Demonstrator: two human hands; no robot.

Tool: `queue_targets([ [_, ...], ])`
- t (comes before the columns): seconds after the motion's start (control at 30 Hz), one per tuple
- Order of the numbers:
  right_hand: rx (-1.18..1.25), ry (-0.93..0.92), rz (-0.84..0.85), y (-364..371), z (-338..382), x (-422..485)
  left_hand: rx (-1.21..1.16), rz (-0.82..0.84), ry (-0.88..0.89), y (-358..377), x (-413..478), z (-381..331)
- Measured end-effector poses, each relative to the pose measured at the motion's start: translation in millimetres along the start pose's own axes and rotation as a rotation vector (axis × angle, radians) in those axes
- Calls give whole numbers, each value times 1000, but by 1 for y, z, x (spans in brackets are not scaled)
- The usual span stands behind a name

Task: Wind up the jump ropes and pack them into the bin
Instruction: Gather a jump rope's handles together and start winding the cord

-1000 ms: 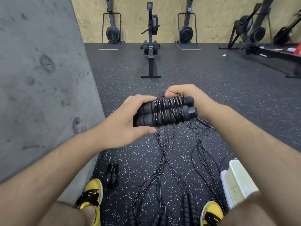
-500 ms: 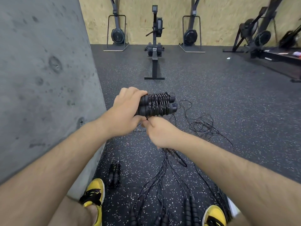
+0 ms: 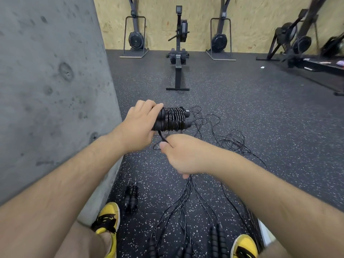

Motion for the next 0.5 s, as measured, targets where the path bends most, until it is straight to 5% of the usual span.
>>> queue_targets([
  [0.2, -310, -144, -375, -40, 2, -17, 21, 6, 106, 4, -5, -9],
  [0.33, -130, -246, -491, -71, -20, -5, -7, 21, 247, -2, -12, -27],
  [0.5, 311, -235, -392, -93, -57, 7, -146, 23, 326, -11, -17, -43],
])
Point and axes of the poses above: each hand's wrist, its own x-axis towards the middle knuckle, its own y-axis out of the palm, z = x × y, the point moved 4 cm from there along x, towards the middle knuckle, and after that the axes turned 4 degrees about z, right-handed, at the moved point
